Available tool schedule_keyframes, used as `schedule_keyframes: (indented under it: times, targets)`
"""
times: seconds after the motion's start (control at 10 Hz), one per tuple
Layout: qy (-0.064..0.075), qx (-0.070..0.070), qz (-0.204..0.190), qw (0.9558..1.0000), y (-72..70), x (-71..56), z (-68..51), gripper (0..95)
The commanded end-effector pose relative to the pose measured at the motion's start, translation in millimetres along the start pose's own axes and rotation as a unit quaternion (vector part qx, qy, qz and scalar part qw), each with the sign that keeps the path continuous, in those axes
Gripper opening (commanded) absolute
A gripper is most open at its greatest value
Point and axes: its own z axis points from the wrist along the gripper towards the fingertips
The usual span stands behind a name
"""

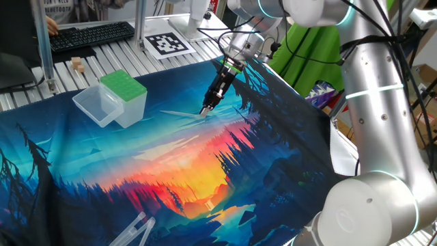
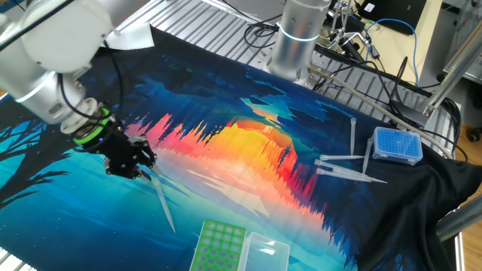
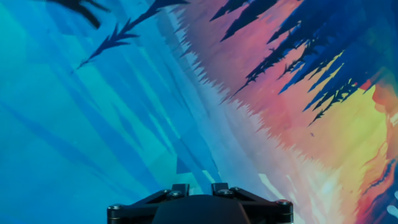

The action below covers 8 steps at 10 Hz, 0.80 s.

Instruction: Insert a large pipette tip into the holder for large pipette tips

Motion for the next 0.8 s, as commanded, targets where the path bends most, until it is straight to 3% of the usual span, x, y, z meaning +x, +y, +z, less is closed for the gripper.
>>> schedule_keyframes:
  times: [0.1,0.8]
  targets:
    - [0.002,-0.009,0.006,0.9999,-5.3,-1.0,3.7,19.0]
    - [0.014,-0.009,0.007,0.9998,-9.4,0.0,11.8,19.0]
